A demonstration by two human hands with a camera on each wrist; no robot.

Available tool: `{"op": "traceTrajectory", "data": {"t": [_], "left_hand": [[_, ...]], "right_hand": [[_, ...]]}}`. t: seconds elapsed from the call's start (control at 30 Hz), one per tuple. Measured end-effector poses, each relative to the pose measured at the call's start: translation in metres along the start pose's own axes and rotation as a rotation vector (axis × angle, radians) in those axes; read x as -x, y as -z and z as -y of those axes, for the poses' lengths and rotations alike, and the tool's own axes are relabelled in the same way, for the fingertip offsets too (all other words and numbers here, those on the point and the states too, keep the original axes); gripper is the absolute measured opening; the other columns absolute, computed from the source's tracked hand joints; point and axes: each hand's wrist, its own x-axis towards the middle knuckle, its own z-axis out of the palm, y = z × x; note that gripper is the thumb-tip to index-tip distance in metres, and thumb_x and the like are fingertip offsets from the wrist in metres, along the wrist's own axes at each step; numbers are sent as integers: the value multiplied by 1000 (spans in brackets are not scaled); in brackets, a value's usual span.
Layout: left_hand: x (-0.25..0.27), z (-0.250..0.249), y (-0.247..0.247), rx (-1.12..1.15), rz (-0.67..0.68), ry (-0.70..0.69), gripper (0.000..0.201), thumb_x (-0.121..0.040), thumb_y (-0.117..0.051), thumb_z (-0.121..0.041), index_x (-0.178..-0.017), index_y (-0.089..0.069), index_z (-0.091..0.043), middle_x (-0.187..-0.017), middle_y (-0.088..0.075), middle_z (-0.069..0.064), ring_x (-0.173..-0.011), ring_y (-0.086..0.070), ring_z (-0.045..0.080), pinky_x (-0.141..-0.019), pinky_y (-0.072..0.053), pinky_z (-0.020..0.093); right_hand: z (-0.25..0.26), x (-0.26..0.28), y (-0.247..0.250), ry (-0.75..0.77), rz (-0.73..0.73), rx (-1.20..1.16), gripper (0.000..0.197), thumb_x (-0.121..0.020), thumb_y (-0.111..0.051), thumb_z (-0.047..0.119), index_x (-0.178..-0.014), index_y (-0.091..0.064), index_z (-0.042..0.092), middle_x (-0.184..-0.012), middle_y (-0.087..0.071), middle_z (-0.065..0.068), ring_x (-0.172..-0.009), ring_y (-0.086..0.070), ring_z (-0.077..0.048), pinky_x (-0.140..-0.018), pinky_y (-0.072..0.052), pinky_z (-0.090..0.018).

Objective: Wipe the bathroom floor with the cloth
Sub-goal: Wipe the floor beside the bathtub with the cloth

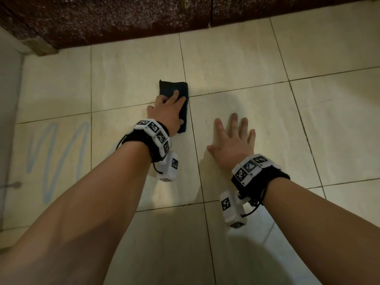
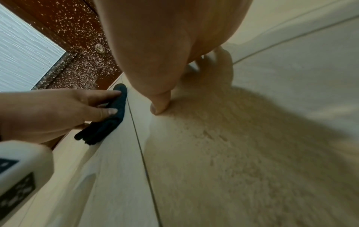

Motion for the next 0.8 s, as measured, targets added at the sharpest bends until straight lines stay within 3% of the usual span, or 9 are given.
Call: {"op": "traceTrajectory", "data": {"t": [0.2,0.37,0.67,0.8], "left_hand": [[-16,-27,11,-30,32,-71,71,-97,-53,-35,-155,-11,-35,-164,1,-11,-144,-13,26,-106,-32,55],[3,-64,3,-33,50,-170,72,-97,-53,-34,-155,-10,-34,-164,2,-12,-144,-14,24,-104,-29,56],[36,-39,-20,-73,56,-129,75,-98,-49,-43,-156,-3,-35,-164,7,-12,-146,-11,19,-107,-24,54],[24,-32,-16,-27,79,-109,75,-97,-49,-46,-155,-2,-38,-163,8,-14,-148,-7,18,-111,-22,55]], "right_hand": [[2,1,2,-17,27,3,79,-99,-36,56,-154,18,36,-156,38,-9,-143,33,-38,-117,14,-58],[2,1,1,-34,10,16,80,-97,-34,62,-153,18,39,-156,38,-7,-143,33,-36,-117,15,-57],[-1,-1,-3,-28,-5,41,81,-96,-33,64,-152,19,39,-157,36,-6,-144,31,-35,-117,15,-56],[-4,-3,-4,-31,-4,41,81,-96,-33,64,-152,20,40,-157,37,-6,-144,32,-35,-117,14,-57]]}}
